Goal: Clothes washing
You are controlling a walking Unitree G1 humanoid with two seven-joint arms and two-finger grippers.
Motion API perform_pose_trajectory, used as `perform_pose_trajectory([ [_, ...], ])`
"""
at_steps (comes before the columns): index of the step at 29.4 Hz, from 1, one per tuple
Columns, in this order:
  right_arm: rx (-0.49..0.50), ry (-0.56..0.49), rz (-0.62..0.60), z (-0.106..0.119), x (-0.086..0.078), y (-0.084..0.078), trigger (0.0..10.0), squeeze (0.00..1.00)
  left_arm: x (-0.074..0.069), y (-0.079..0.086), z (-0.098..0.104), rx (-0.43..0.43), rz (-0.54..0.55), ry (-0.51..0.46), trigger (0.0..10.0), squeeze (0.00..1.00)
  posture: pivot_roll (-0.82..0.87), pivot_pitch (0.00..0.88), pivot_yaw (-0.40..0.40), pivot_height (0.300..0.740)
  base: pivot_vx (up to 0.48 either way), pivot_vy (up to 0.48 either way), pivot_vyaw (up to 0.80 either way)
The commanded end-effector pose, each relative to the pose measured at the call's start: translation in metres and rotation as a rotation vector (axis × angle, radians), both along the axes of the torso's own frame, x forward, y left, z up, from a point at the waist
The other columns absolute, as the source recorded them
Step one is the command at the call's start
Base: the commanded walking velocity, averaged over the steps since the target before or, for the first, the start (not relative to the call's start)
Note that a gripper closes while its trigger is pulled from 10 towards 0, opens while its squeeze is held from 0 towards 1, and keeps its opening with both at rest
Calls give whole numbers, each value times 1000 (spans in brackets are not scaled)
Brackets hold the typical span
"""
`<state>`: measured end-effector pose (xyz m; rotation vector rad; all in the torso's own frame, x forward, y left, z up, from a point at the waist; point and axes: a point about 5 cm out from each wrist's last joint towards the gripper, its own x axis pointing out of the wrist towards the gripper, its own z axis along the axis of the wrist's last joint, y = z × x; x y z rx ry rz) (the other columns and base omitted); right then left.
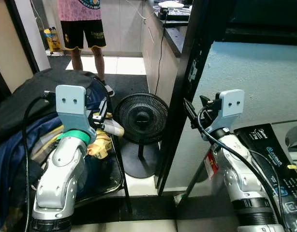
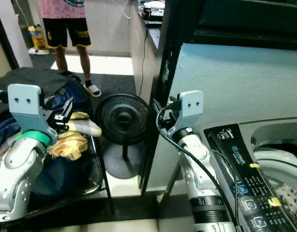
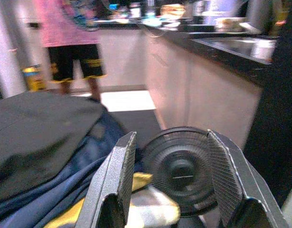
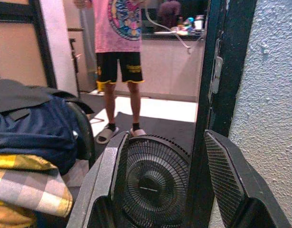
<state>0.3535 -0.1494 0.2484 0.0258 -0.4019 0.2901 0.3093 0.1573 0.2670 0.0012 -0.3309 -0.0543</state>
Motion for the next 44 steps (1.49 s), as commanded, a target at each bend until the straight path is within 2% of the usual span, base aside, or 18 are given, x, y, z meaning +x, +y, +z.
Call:
perform_pose_trajectory([
  [1,15,6,-1,-3,0,-2,10000,0,-1,-1,0,3,-8,4,10000,0,16,46,-28,740,0,480,0],
  [12,12,4,9,-3,-2,0,10000,0,-2,-2,0,4,-10,-1,10000,0,17,44,-28,740,0,480,0],
  [15,13,5,10,-3,-2,0,10000,0,-2,-1,0,21,4,-1,10000,0,18,46,-29,740,0,0,0],
  [16,-66,-2,26,-4,-1,7,10000,0,-1,0,0,22,19,6,10000,0,16,49,-29,740,0,-480,800],
  [18,-98,-7,34,-5,-2,10,10000,0,0,1,-1,18,26,11,10000,0,16,50,-29,740,0,-480,800],
  [22,-104,-8,47,-6,-2,14,10000,0,1,5,-3,0,49,24,10000,0,18,55,-31,740,0,-240,800],
  [23,-70,14,61,-8,-1,14,10000,0,2,6,-3,-17,53,27,10000,0,19,56,-33,740,0,0,0],
  [32,-78,8,81,-7,-2,15,10000,0,1,10,-1,-26,69,18,10000,0,17,59,-39,740,0,0,0],
  [37,-78,8,81,-7,-2,15,10000,0,2,10,0,-23,71,4,10000,0,18,60,-40,740,0,0,0],
  [44,-94,9,30,-10,-2,16,10000,0,3,2,-10,-78,14,6,10000,0,11,64,-36,740,0,0,0],
])
